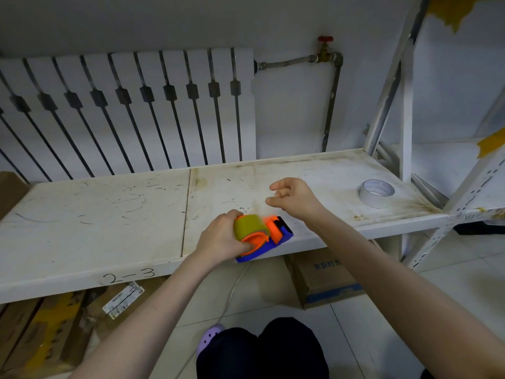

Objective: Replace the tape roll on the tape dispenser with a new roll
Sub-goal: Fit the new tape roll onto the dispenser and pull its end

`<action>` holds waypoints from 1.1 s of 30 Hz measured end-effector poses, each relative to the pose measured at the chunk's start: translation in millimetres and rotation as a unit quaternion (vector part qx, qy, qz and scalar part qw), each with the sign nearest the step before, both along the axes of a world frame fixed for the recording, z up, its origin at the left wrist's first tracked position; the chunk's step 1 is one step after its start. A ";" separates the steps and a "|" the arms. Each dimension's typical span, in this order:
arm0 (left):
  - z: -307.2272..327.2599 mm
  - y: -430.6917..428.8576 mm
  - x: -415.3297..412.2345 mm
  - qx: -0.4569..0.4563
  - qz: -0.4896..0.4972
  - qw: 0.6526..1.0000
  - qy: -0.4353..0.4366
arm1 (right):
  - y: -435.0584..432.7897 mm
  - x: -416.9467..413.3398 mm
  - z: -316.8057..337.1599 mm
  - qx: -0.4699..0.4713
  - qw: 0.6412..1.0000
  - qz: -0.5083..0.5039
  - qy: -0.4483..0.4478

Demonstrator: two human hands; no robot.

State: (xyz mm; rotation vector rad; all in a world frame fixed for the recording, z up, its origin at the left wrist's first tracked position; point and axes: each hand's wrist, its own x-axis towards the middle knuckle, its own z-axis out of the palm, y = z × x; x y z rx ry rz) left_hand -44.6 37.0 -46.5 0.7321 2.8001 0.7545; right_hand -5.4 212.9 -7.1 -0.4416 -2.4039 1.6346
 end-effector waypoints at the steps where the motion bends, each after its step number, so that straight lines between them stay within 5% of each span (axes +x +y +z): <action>1: 0.0 1.0 1.3 0.009 0.001 1.000 0.003 | -1.1 -0.9 -1.6 0.017 1.000 -0.002 0.006; 11: 2.1 9.3 6.2 0.051 0.043 0.997 0.037 | 6.2 -5.0 -21.7 0.197 0.979 -0.044 0.020; 33: 10.9 -0.9 0.7 -0.026 0.010 0.998 0.059 | 17.8 2.3 -51.2 0.132 0.983 -0.124 -0.034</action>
